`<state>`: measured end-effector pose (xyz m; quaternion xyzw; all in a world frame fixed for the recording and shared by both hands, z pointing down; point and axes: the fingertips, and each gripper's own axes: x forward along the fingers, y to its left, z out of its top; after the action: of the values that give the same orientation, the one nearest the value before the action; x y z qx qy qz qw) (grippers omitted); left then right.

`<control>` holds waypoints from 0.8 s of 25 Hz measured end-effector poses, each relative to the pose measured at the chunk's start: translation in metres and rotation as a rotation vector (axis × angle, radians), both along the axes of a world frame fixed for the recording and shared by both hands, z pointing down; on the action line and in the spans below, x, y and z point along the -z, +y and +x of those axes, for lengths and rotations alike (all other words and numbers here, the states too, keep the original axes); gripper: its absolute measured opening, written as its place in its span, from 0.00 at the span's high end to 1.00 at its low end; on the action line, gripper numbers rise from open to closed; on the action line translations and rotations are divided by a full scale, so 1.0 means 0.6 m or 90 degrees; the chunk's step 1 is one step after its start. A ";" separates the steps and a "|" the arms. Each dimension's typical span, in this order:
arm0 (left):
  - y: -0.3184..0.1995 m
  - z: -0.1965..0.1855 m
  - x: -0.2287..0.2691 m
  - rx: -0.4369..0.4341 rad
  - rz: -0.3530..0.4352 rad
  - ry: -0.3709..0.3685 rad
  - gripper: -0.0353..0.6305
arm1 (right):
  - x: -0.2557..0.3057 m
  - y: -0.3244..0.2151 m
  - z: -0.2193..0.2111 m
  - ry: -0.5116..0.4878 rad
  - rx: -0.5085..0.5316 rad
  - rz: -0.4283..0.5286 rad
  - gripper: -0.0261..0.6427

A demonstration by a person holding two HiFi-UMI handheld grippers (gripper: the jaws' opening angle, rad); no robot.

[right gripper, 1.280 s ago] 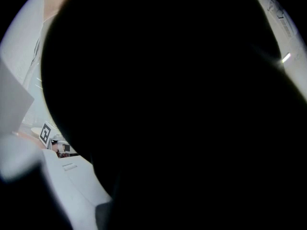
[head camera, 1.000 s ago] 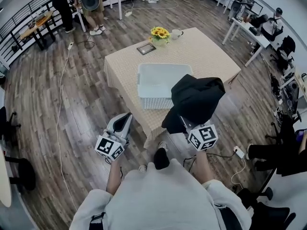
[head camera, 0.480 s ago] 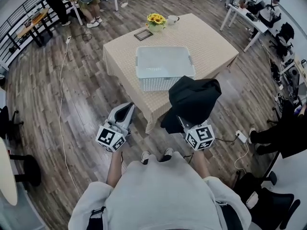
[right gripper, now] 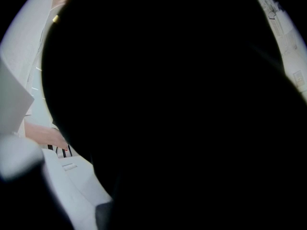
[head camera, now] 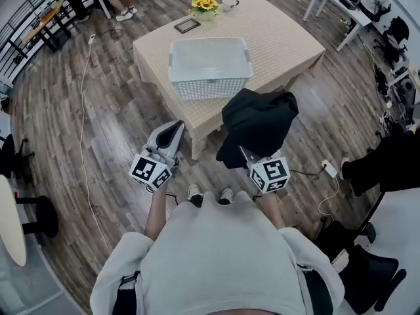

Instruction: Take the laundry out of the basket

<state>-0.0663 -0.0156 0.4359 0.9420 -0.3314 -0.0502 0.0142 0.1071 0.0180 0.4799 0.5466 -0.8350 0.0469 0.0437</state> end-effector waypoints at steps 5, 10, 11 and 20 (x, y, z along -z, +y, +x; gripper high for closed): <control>0.021 0.027 -0.003 0.001 0.000 -0.009 0.94 | -0.001 0.019 0.017 -0.007 0.007 0.000 0.61; 0.026 0.033 -0.001 0.005 0.000 -0.008 0.94 | -0.003 0.017 0.026 -0.015 0.007 -0.002 0.61; 0.027 0.034 -0.003 0.006 0.001 -0.010 0.94 | -0.004 0.018 0.027 -0.013 0.006 -0.001 0.61; 0.033 0.034 -0.005 0.000 0.000 -0.004 0.94 | 0.001 0.020 0.028 -0.003 -0.001 0.002 0.61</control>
<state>-0.0460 0.0040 0.4386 0.9423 -0.3312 -0.0471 0.0132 0.1240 0.0303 0.4791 0.5469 -0.8349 0.0466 0.0410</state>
